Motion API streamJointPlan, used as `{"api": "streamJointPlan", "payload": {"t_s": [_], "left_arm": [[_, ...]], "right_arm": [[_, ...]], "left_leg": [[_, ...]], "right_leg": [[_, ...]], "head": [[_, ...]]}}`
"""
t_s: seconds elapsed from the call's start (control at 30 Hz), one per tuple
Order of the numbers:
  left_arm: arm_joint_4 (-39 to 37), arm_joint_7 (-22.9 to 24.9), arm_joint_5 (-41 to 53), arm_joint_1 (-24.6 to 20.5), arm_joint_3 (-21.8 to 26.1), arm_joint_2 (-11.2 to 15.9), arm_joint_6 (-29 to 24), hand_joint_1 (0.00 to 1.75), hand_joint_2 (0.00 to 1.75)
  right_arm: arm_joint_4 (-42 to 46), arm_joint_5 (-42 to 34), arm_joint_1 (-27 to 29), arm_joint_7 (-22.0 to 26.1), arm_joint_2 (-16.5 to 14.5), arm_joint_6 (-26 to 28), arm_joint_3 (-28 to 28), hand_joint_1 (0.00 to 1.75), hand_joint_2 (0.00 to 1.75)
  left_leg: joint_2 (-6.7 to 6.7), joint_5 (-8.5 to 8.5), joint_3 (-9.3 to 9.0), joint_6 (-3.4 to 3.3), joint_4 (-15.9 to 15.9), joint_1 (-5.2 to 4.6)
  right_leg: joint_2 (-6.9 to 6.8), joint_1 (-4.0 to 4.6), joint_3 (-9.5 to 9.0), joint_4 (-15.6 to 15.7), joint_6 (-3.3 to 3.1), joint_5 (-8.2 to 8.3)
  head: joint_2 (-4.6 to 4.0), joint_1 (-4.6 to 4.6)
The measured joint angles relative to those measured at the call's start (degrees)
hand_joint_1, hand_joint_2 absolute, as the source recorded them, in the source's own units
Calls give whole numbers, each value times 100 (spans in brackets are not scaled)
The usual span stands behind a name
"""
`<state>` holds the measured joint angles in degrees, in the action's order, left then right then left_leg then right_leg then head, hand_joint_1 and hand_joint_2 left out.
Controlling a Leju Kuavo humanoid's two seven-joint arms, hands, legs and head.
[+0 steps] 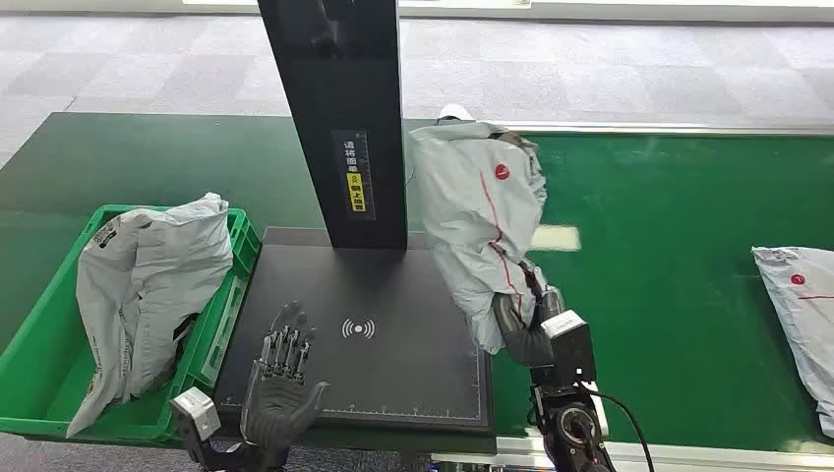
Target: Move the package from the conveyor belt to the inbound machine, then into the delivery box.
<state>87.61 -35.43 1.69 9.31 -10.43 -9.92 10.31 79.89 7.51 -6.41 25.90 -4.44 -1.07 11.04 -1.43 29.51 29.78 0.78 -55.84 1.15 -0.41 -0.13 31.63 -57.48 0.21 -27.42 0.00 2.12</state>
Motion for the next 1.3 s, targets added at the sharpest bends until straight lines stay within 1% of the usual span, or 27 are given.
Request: {"api": "streamJointPlan", "payload": {"t_s": [0.07, 0.1, 0.17, 0.37, 0.53, 0.57, 0.67, 0.7, 0.8, 0.93, 1.03, 1.07, 1.17, 1.2, 1.3], "left_arm": [[99, -51, 94, 16, 5, 1, -120, 0, 175], [196, -101, 178, 32, 10, 2, -231, 0, 175], [367, -167, 290, 62, 17, 2, -399, 0, 175], [629, -222, 354, 119, 39, 2, -542, 0, 175], [669, -273, 389, 137, 42, 0, -664, 0, 175], [709, -287, 414, 148, 45, 0, -764, 0, 175], [1017, -286, 600, 223, 61, 3, -1312, 0, 175], [1094, -273, 640, 243, 63, 5, -1400, 0, 175], [1153, -270, 648, 269, 62, 10, -1432, 0, 175], [1211, -267, 639, 332, 65, 26, -1553, 0, 175], [1266, -218, 613, 370, 78, 31, -1601, 0, 175], [1276, -187, 601, 371, 84, 31, -1601, 0, 175], [1296, -119, 574, 371, 108, 29, -1594, 0, 175], [1298, -106, 572, 371, 117, 29, -1584, 0, 175], [1298, -59, 629, 376, 133, 31, -1484, 0, 175]], "right_arm": [[-40, 80, -25, -87, 43, -247, 137, 175, 175], [-87, 154, -54, -161, 85, -464, 270, 175, 175], [-201, 265, -120, -248, 151, -731, 492, 175, 175], [-420, 370, -262, -333, 265, -862, 782, 175, 175], [-465, 475, -310, -417, 292, -945, 844, 175, 175], [-515, 554, -361, -483, 309, -982, 896, 175, 175], [-972, 1098, -859, -901, 449, -1113, 1385, 175, 175], [-1098, 1212, -1002, -981, 486, -1119, 1522, 175, 175], [-1197, 1451, -1137, -1051, 532, -991, 1661, 175, 175], [-1171, 2317, -1305, -1364, 613, -651, 1807, 175, 175], [-1091, 2892, -1500, -1448, 800, -742, 1916, 175, 175], [-1085, 3028, -1583, -1395, 898, -806, 1966, 147, 175], [-1093, 3300, -1797, -1154, 1207, -877, 2120, 17, 175], [-1098, 3359, -1846, -1075, 1292, -853, 2164, 0, 175], [-1109, 3497, -1941, -691, 1486, -518, 2305, 0, 175]], "left_leg": [[1, 0, 1, 0, 0, 0], [1, 0, 2, 0, 0, 0], [4, 0, 3, 0, -1, -1], [4, 0, 4, 0, -1, -3], [3, 0, 4, 0, -1, -2], [3, 0, 4, 0, -1, -2], [5, -4, 2, 0, -1, -2], [5, -5, 1, -1, -1, -2], [5, -5, 1, -1, -1, -3], [5, -5, 0, -1, -2, -3], [8, -6, 0, -3, -3, -5], [8, -7, 0, -4, -4, -6], [12, -7, -1, -5, -8, -8], [13, -7, -1, -5, -9, -8], [14, -7, -1, -5, -10, -8]], "right_leg": [[-1, 0, 1, 0, 0, 0], [-1, 0, 2, 0, 0, 0], [-5, -1, 3, 0, 0, 0], [-8, -3, 3, 0, 0, 0], [-7, -3, 3, 0, 0, 0], [-7, -3, 3, 0, 0, 0], [-8, -2, 2, 0, 0, 0], [-8, -2, 2, 0, 0, 1], [-8, -3, 2, 0, 0, 1], [-8, -4, 2, 0, 1, 1], [-11, -6, 1, 0, 1, 1], [-11, -7, 0, 0, 1, 1], [-16, -8, -6, 0, 2, 2], [-17, -8, -7, 0, 2, 2], [-17, -9, -7, 0, 3, 2]], "head": [[0, 1], [0, 1], [0, 1], [0, 1], [0, 2], [0, 2], [0, 0], [0, 0], [0, 1], [0, 2], [0, 2], [0, 2], [0, 1], [0, 1], [0, 1]]}}
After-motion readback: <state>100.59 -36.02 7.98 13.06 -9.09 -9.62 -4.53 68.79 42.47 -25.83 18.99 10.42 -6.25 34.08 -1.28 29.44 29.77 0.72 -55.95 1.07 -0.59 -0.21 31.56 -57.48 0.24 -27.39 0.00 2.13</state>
